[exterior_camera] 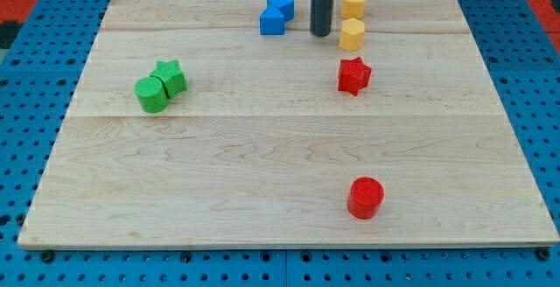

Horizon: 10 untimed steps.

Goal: Separate blue triangle from the blue cube

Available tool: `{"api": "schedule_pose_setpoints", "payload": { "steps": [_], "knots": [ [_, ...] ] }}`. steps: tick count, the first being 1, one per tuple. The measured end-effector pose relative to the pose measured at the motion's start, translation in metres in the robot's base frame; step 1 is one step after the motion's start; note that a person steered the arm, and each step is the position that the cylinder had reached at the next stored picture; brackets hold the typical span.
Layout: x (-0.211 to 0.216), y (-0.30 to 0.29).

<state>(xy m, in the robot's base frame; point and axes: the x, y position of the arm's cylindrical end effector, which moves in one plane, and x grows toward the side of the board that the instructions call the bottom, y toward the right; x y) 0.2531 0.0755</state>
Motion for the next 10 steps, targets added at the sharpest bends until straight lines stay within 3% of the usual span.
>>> {"api": "schedule_pose_setpoints", "payload": {
  "steps": [1,2,6,7,8,10],
  "knots": [
    [-0.039,0.011],
    [-0.052,-0.068],
    [0.043,-0.136],
    [0.095,-0.124],
    [0.124,-0.040],
    [0.102,-0.082]
  ]
}}
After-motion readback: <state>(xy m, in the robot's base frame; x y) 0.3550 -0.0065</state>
